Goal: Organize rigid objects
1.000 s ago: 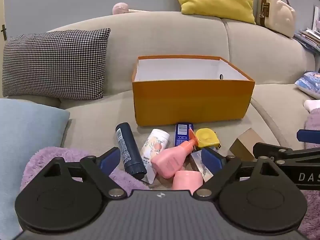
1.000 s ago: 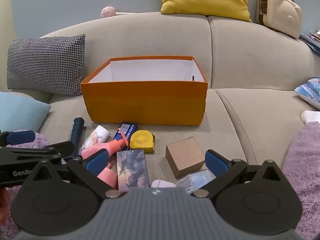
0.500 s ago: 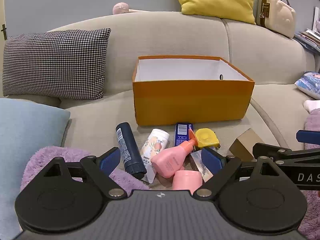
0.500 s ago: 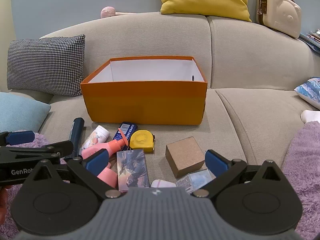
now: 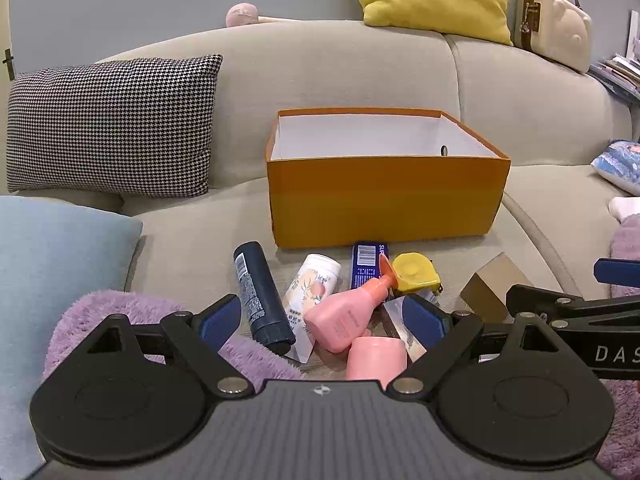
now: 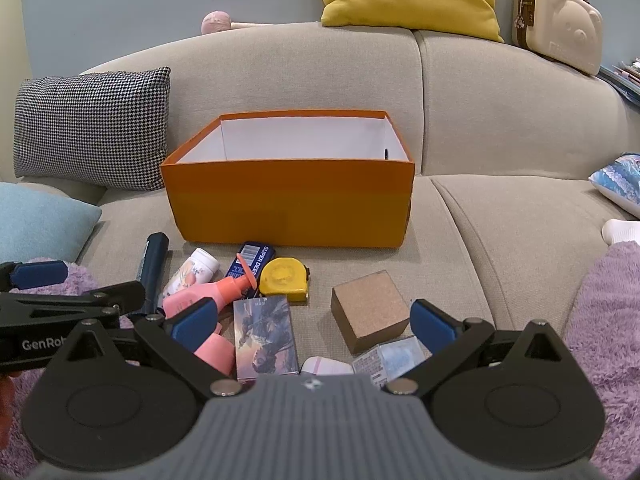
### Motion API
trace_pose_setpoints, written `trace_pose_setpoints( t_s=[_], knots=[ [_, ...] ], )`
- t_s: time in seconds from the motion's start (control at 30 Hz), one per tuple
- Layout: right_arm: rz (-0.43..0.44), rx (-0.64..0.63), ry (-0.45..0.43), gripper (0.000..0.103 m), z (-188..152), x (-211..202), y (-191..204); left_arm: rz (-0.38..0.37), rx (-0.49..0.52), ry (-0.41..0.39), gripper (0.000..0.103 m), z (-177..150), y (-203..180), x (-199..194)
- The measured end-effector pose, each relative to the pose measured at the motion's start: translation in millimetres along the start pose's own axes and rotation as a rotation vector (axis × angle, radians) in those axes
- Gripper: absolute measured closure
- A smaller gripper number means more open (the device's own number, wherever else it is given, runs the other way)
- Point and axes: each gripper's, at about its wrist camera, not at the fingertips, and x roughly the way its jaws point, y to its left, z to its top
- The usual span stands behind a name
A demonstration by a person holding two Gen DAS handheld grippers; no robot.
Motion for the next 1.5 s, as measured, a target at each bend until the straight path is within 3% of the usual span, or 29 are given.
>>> trace_pose_setpoints(
  t_s=[0.87, 1.03, 1.2, 1.37, 1.5],
  knots=[
    [0.009, -0.022, 0.042, 0.001, -1, 7, 5, 0.006, -0.017, 0.03, 0.0, -1, 6, 3],
    [0.039, -0.048, 0.048, 0.002, 0, 11, 12, -0.008, -0.033, 0.058, 0.007, -1, 11, 8],
    [0.08, -0.076, 0.079, 0.021, 5, 22, 19, -0.068, -0.062, 0.098, 0.016, 0, 23, 16],
    [0.129, -0.048, 0.127, 0.035, 14, 43, 25, -0.103, -0.077, 0.139, 0.034, 6, 43, 29],
    [0.215, -0.012, 0.176, 0.045, 29, 67, 33, -0.107, -0.099, 0.147, 0.036, 17, 62, 42]
  ],
)
